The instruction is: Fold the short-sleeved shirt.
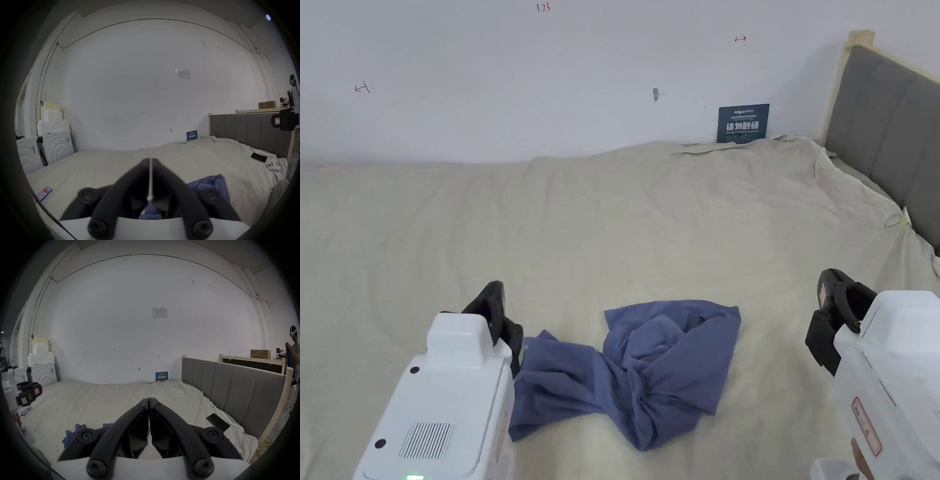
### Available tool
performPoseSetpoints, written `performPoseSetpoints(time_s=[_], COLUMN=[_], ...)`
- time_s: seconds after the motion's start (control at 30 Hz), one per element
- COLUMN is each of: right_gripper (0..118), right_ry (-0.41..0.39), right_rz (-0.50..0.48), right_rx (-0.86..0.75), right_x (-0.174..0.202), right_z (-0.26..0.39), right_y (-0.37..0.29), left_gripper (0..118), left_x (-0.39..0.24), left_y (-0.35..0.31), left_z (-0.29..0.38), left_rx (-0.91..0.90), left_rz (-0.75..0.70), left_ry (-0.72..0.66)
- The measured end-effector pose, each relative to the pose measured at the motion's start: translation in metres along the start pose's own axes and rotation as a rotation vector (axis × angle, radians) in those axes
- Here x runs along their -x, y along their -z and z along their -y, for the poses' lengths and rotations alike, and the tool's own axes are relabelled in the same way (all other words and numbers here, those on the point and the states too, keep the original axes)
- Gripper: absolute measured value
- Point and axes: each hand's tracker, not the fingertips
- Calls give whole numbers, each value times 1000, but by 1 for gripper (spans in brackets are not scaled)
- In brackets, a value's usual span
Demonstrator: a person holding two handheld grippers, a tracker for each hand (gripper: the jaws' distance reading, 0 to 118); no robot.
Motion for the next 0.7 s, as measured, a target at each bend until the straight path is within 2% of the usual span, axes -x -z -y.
performPoseSetpoints(time_s=[0.2, 0.53, 0.7], right_gripper=[0, 0, 0], right_ry=[-3, -3, -2], right_rz=[-11, -20, -23], right_rx=[-3, 0, 4], right_x=[4, 5, 8], right_z=[0, 1, -1], right_y=[1, 3, 2], left_gripper=[0, 0, 0], left_x=[15, 23, 30], left_y=[1, 10, 44], left_z=[10, 4, 6], left_rx=[57, 78, 345], left_rz=[-39, -38, 57], left_ry=[-70, -88, -145])
